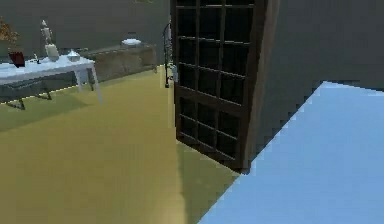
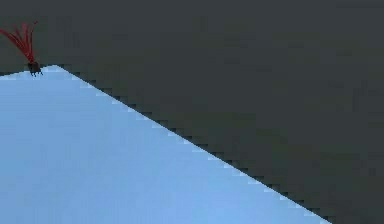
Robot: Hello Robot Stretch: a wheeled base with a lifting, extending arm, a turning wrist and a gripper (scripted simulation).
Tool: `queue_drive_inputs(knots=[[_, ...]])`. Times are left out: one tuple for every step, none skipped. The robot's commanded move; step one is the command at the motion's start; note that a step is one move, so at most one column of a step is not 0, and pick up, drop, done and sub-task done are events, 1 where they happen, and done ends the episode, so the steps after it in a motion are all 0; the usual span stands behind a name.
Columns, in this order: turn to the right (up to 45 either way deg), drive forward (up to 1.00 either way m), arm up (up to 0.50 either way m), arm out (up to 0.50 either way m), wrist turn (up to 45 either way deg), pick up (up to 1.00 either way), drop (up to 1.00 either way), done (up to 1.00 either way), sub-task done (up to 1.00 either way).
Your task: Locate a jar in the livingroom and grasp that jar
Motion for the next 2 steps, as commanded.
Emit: queue_drive_inputs(knots=[[0.0,0.45,0.0,0.0,0.0,0.0,0.0,0.0,0.0],[-39.0,0.0,0.0,0.0,0.0,0.0,0.0,0.0,0.0]])
